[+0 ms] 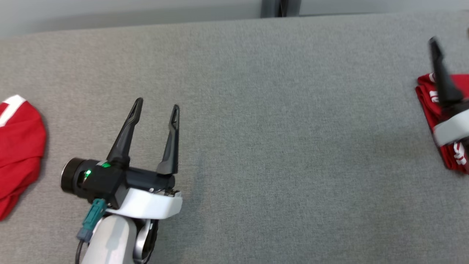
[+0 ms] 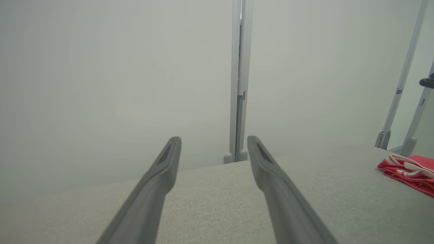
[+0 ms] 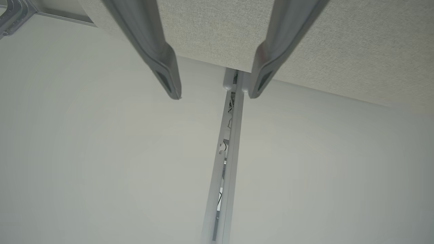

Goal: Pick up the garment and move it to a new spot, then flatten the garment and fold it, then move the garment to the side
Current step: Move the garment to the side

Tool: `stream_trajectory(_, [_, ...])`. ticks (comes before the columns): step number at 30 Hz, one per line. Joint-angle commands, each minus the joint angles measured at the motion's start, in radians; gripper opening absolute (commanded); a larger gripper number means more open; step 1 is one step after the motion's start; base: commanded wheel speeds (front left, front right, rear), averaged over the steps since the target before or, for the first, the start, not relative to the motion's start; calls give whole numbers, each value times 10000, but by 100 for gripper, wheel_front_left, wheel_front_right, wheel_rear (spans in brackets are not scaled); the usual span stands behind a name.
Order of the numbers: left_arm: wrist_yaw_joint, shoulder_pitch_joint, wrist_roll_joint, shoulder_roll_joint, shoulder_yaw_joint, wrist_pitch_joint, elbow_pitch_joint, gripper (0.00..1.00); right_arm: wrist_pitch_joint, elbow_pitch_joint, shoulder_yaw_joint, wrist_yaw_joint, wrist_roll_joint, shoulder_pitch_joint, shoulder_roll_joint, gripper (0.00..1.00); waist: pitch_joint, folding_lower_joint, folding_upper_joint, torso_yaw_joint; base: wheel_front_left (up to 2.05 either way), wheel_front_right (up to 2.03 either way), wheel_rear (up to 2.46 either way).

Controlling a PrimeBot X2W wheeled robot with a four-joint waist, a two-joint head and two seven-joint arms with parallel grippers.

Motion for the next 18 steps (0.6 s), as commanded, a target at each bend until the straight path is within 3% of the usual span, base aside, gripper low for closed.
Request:
stream_trajectory(1, [15, 203, 19, 36, 191, -7, -24, 100, -260, -66, 47, -2, -119, 306, 224, 100, -402, 0, 0, 187, 0, 0, 0])
stream_trajectory(8, [-11, 882, 5, 33, 625, -7, 84, 100, -1372, 38, -184, -2, -520, 1512, 1457, 100, -1153, 0, 0, 493, 0, 0, 0])
stream_trajectory(18, [55, 1465, -136, 33, 658, -7, 188, 100, -2008, 57, -625, -2, -1078, 2989, 2508, 100, -1567, 0, 0, 679, 0, 0, 0])
